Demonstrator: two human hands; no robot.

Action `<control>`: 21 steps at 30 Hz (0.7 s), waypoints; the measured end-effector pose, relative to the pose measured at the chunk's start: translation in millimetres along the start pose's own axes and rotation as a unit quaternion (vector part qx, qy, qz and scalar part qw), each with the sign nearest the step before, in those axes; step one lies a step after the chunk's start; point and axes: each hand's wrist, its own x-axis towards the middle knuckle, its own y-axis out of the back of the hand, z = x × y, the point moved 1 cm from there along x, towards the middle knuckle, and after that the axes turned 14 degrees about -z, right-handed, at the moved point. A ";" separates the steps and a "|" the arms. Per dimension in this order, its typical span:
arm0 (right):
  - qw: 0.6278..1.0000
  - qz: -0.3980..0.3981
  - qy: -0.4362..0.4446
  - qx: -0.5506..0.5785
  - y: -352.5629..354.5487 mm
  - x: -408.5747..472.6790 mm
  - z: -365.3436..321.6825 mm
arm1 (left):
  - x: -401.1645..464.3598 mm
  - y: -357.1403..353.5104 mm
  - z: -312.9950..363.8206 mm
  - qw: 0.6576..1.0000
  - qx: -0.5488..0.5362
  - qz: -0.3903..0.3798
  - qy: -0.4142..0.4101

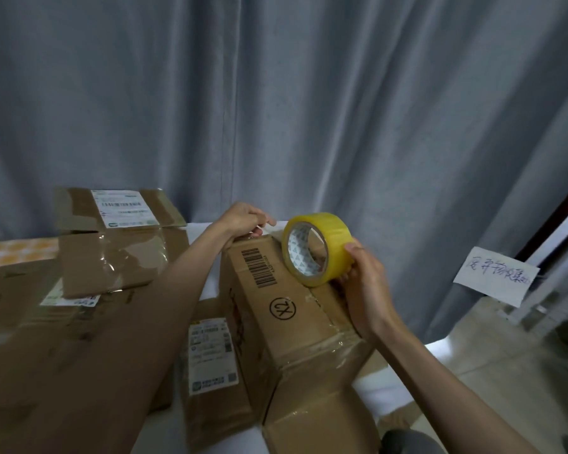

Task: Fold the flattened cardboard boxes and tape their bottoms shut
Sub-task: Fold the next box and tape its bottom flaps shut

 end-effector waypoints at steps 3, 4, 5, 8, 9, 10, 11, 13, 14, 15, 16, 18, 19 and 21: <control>1.000 -0.004 -0.002 0.004 0.9 0.6 1.4 | 5.2 -4.4 0.3 0.997 0.071 0.021 -0.005; 1.000 -0.005 -0.004 0.005 1.1 1.1 1.9 | 6.0 -6.1 0.8 0.993 0.115 0.027 -0.005; 1.000 -0.006 -0.005 0.006 1.1 1.8 2.2 | 7.2 -7.6 0.6 0.986 0.162 0.034 -0.001; 1.000 -0.007 -0.010 0.008 -0.2 1.6 2.1 | 9.1 -10.5 -1.6 0.970 0.238 0.042 0.025; 1.000 -0.005 -0.013 0.009 -0.3 1.3 2.2 | 9.3 -10.7 -2.6 0.969 0.243 0.036 0.034; 1.000 -0.003 -0.014 0.009 -0.7 0.7 1.7 | 8.8 -10.9 -2.2 0.969 0.243 0.030 0.042; 1.000 0.003 -0.015 0.008 -1.2 0.4 0.9 | 7.9 -10.9 -1.8 0.967 0.248 0.029 0.048; 1.000 0.005 -0.014 -0.001 -1.7 -0.4 -1.0 | 2.7 -11.9 -0.2 0.964 0.259 0.059 0.021; 1.000 0.002 -0.014 -0.009 -2.5 -0.5 -2.0 | -1.6 -13.3 1.8 0.961 0.265 0.079 -0.018; 1.000 0.003 -0.013 -0.015 -2.8 -0.5 -2.6 | -4.9 -15.5 2.3 0.956 0.273 0.087 -0.065; 1.000 0.004 -0.014 -0.020 -2.7 -0.4 -2.3 | -8.5 -18.4 2.6 0.949 0.289 0.082 -0.100; 0.999 0.004 -0.020 -0.030 -3.7 0.0 -2.4 | -19.1 -22.9 5.0 0.939 0.317 0.054 -0.123; 0.999 0.003 -0.027 -0.037 -3.9 -0.1 -2.2 | -26.1 -23.6 6.4 0.937 0.323 0.041 -0.125; 0.998 0.000 -0.036 -0.044 -4.4 -0.5 -2.5 | -40.0 -22.9 6.0 0.931 0.344 0.011 -0.121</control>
